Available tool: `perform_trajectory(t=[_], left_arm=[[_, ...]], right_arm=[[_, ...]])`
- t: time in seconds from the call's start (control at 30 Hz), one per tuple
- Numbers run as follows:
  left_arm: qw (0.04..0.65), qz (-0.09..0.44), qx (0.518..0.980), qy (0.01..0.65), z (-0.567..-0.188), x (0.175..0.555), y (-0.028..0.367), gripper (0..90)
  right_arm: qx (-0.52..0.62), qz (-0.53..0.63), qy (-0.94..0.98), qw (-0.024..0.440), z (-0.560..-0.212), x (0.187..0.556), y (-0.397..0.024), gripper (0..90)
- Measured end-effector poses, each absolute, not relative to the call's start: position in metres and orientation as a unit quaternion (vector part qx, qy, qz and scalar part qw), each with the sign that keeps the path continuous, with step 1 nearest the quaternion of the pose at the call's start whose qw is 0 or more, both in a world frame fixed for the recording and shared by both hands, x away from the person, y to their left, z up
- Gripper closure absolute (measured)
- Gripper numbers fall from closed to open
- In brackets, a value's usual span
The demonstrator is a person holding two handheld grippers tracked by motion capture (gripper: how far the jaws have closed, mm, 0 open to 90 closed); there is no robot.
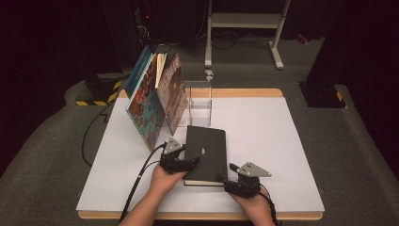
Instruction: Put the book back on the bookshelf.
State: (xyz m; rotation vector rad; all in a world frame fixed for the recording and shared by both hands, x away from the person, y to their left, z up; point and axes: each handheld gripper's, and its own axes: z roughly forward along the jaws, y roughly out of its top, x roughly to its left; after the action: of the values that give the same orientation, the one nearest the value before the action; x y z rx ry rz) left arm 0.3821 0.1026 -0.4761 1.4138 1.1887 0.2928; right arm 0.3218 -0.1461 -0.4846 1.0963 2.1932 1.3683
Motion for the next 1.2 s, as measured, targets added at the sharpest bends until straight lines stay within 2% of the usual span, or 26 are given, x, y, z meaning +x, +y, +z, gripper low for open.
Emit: perform_trajectory(t=[0.3, 0.57, 0.77, 1.2], left_arm=[[0.61, 0.1, 0.584, 0.526, -0.473, 0.395, 0.111, 37.8], [0.608, 0.084, 0.586, 0.529, -0.47, 0.404, 0.109, 39.3], [0.62, 0.084, 0.579, 0.523, -0.466, 0.404, 0.113, 47.5], [0.615, 0.07, 0.582, 0.527, -0.466, 0.405, 0.117, 50.1]], right_arm=[[0.386, 0.483, 0.768, 0.166, -0.485, 0.321, -0.147, 38.0], [0.387, 0.483, 0.768, 0.166, -0.485, 0.321, -0.146, 38.1], [0.387, 0.487, 0.766, 0.165, -0.485, 0.321, -0.147, 38.1], [0.39, 0.487, 0.765, 0.162, -0.487, 0.321, -0.148, 38.0]])
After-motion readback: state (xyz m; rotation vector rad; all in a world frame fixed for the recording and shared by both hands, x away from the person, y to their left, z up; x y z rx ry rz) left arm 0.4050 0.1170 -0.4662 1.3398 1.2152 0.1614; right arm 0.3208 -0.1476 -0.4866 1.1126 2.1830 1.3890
